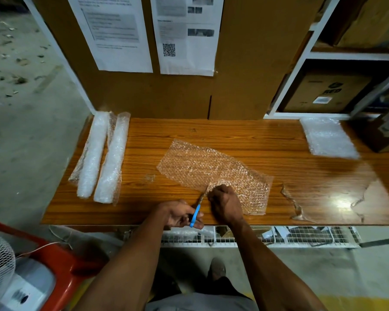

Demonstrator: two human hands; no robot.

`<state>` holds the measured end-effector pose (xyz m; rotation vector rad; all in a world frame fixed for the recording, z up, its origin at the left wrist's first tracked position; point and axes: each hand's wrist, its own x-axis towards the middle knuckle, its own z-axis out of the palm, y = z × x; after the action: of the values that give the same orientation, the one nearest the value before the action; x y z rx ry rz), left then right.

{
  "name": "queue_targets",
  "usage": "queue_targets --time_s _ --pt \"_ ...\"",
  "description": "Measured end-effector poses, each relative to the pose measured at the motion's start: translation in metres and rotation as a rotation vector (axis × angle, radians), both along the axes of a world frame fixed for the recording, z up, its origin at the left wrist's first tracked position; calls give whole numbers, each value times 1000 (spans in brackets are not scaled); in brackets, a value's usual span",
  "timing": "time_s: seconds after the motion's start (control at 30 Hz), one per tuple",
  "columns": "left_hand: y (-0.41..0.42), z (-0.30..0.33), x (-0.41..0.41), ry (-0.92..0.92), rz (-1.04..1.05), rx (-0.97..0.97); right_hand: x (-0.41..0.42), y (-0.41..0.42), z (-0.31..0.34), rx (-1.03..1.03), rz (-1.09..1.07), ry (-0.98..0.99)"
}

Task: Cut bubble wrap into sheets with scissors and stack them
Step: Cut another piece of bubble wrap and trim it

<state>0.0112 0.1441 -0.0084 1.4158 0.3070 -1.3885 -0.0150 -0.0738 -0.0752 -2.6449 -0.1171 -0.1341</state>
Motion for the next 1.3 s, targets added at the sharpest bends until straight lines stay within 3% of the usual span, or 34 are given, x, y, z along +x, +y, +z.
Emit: queue_targets --time_s 0.23,0.33,0.43,0.53,0.67,0.97,1.3 --pt "-5 -3 7 41 -86 10 -1 -9 -1 67 66 -2" --pt "-7 -3 8 33 -81 25 1 -9 6 125 -31 39" --pt "-8 -5 9 26 -63 35 9 -11 8 -14 -102 136" --pt "-13 -5 9 8 -41 51 14 -13 7 -176 -8 310" --pt "-16 -6 9 -26 -22 80 11 -13 1 -244 49 448" --pt "-17 -13 12 -158 24 172 13 -12 4 -252 58 511" --pt "-22 -10 28 -22 -81 108 13 -11 8 -267 48 543"
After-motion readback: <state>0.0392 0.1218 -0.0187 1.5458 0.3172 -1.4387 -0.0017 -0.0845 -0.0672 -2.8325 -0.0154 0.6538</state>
